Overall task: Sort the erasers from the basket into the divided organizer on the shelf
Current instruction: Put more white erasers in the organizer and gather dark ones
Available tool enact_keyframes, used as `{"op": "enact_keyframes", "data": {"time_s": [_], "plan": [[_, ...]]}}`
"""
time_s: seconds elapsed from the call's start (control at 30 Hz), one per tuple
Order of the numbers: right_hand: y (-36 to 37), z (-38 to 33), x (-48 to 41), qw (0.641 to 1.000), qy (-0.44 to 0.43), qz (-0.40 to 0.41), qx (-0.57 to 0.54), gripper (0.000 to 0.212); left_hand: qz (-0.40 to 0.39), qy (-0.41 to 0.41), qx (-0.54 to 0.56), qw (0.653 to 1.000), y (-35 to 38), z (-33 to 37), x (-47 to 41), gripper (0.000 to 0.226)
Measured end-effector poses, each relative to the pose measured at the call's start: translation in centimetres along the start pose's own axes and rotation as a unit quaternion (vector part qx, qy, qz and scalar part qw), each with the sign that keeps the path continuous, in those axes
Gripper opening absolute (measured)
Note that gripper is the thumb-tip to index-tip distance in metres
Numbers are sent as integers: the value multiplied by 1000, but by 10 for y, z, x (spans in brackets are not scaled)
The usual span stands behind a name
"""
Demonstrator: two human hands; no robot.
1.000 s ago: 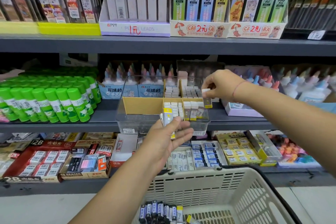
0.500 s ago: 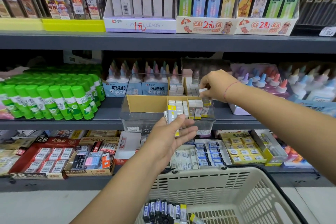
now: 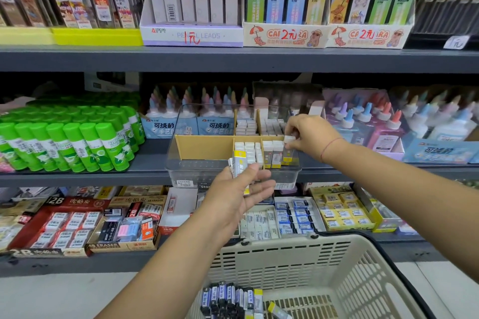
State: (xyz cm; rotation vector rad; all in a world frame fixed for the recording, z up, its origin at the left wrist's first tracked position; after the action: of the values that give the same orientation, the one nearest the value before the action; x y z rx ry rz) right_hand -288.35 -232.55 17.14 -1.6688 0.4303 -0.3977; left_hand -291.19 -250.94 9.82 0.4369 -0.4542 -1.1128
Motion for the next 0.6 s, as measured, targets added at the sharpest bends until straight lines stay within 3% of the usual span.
{"op": "enact_keyframes", "data": {"time_s": [0.17, 0.3, 0.5, 0.6], "plan": [[-1, -10, 0, 991, 10, 27, 130, 23, 0, 3, -6, 1000, -1, 0, 1, 24], [5, -15, -1, 990, 0, 27, 138, 18, 2, 3, -6, 1000, -2, 1, 2, 19], [15, -17, -1, 989, 19, 8, 147, 19, 1, 10, 10, 1000, -5, -1, 2, 46], [15, -16, 0, 989, 28, 11, 143, 16, 2, 2, -25, 1000, -4, 0, 3, 29]]}}
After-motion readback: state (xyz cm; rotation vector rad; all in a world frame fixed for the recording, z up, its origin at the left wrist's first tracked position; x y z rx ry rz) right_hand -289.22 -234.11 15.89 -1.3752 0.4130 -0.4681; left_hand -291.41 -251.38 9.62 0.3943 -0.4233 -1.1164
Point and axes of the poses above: each hand's wrist, its own x-axis away from the middle knuckle, its own y-axis out of the palm, z = x × y, the point moved 10 cm from there along -x, towards the middle knuckle, and after that the axes turned 15 degrees about -z, right-handed, at the moved point
